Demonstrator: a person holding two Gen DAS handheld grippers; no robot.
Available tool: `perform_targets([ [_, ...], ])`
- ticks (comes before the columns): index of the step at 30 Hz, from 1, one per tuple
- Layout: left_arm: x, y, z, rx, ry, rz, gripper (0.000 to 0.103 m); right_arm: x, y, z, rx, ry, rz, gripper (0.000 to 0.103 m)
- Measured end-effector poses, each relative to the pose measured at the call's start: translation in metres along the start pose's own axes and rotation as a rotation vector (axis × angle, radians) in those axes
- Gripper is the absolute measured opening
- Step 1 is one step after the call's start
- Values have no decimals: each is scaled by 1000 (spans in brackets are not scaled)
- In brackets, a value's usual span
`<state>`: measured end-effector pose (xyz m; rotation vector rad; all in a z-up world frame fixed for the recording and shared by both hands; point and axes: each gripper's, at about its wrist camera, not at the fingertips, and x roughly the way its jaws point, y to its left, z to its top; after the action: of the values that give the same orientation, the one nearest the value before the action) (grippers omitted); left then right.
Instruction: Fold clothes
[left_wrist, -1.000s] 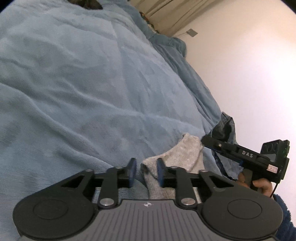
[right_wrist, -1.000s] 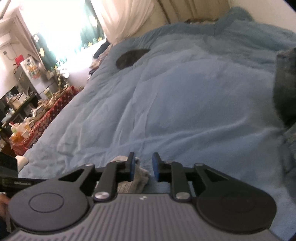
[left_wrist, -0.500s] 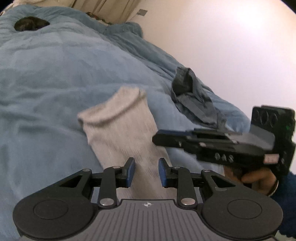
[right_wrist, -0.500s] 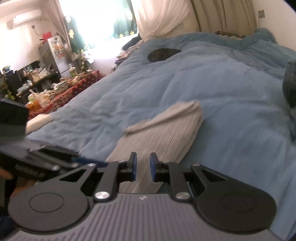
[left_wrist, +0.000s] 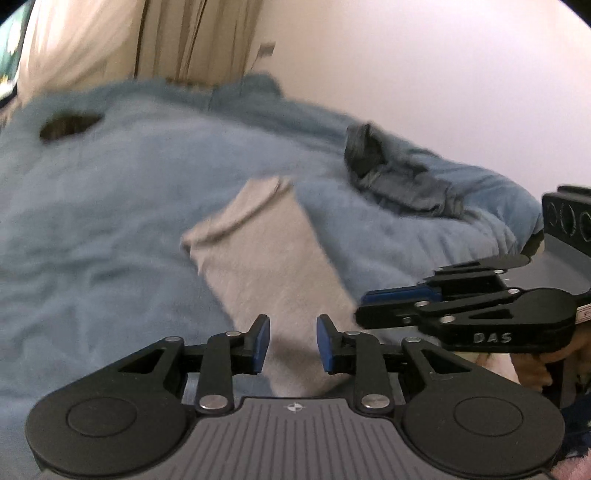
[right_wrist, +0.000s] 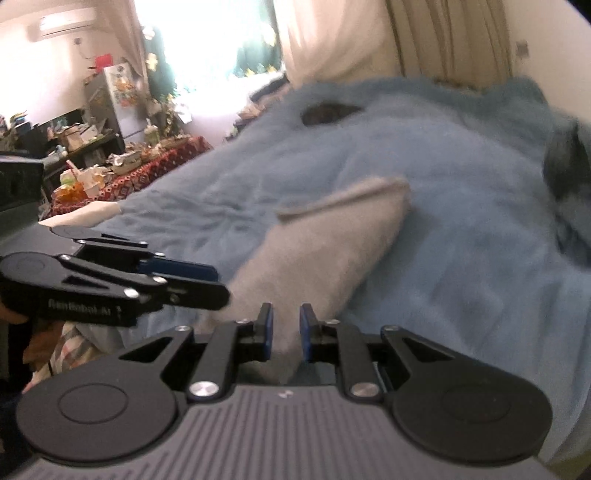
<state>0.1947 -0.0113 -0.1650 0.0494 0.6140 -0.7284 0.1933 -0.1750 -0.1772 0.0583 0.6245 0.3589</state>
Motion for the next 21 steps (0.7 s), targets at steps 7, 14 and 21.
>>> perform_targets([
  [7,18,-11,-25,121,94,50,4,12,-1,-21,15,73,13,2],
  [14,4,-2,-33,46,112,44,3,-6,-10,-24,38,64,39,4],
  [21,-8,9,1,-104,23,3,4,-5,-21,-10,50,16,48,10],
])
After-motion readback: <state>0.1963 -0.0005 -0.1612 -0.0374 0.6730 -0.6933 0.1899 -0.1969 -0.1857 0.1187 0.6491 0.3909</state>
